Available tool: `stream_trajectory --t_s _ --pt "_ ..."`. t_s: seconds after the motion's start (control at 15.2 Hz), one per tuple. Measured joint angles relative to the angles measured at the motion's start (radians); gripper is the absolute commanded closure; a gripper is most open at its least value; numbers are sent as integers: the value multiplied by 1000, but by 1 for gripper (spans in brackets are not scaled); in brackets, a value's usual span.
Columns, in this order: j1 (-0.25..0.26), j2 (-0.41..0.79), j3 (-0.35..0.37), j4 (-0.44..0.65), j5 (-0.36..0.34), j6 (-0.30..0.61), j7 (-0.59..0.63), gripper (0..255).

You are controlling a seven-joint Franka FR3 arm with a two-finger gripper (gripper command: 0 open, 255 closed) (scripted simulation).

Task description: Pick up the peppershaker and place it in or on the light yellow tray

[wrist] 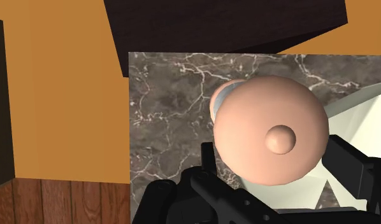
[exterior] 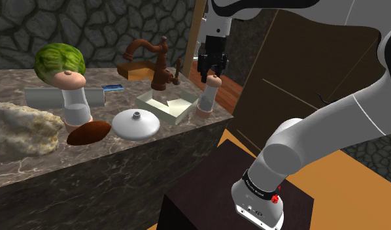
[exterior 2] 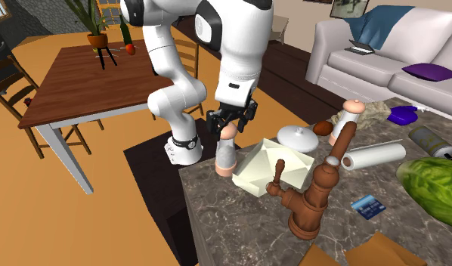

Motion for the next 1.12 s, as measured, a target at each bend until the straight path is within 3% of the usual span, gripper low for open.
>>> stream_trajectory --t_s 0.46,1.12 --pt "0 0 0 0 0 0 0 255" --pt "0 7 1 127 1 -121 -2 255"
